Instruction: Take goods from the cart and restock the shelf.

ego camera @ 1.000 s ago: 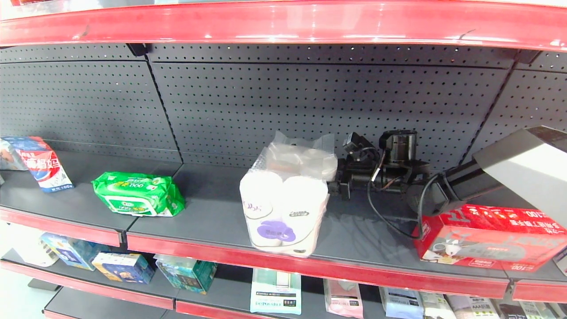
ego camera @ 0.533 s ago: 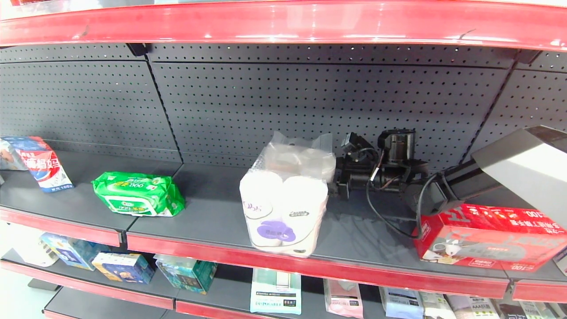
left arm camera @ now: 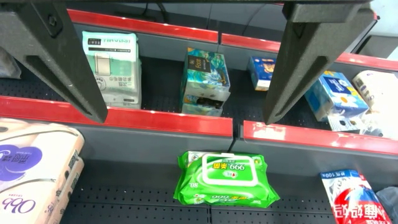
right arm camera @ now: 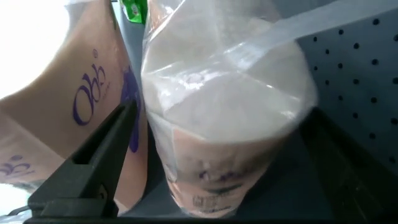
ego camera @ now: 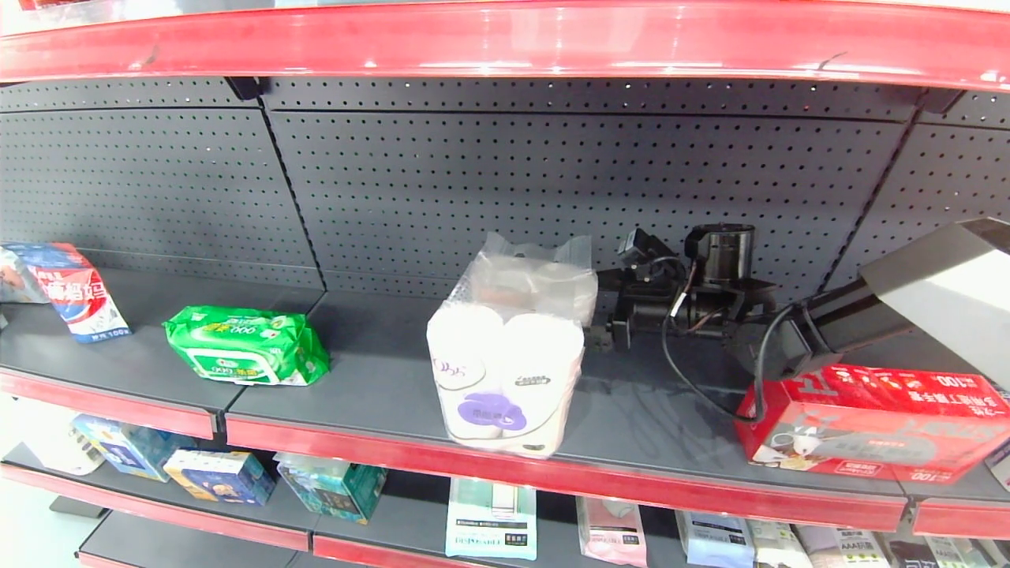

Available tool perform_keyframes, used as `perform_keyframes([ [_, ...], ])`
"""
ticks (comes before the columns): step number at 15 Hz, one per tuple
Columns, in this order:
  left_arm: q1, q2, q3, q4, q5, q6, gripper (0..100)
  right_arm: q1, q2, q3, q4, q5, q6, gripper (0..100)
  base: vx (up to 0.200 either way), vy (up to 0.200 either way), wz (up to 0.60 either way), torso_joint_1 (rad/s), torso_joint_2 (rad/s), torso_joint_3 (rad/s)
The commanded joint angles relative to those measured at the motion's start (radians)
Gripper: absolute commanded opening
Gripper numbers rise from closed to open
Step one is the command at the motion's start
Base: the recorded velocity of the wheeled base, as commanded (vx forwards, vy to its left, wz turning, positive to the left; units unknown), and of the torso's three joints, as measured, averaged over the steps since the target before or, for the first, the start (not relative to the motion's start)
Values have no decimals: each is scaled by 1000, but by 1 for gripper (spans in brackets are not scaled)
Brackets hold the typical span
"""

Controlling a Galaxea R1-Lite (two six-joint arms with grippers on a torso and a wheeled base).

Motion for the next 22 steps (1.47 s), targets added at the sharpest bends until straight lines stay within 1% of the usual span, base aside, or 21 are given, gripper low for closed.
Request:
perform_keyframes([
  [1, 0, 0, 0, 0, 0, -1, 100, -13, -28, 22, 0, 0, 0, 100, 0, 0, 0, 0, 0, 0],
  [6, 0, 0, 0, 0, 2, -1, 100, -48, -71, 90, 1, 0, 4, 100, 0, 0, 0, 0, 0, 0],
  [11, 0, 0, 0, 0, 2, -1, 100, -120, -127, 183, 1, 5, 0, 100, 0, 0, 0, 0, 0, 0],
  [13, 0, 0, 0, 0, 0, -1, 100, -145, -143, 202, 1, 26, -6, 100, 0, 0, 0, 0, 0, 0],
  [19, 0, 0, 0, 0, 0, -1, 100, -228, -209, 268, 1, 31, -10, 100, 0, 0, 0, 0, 0, 0],
  [22, 0, 0, 0, 0, 0, -1, 100, -280, -265, 352, 0, 31, -9, 100, 0, 0, 0, 0, 0, 0],
])
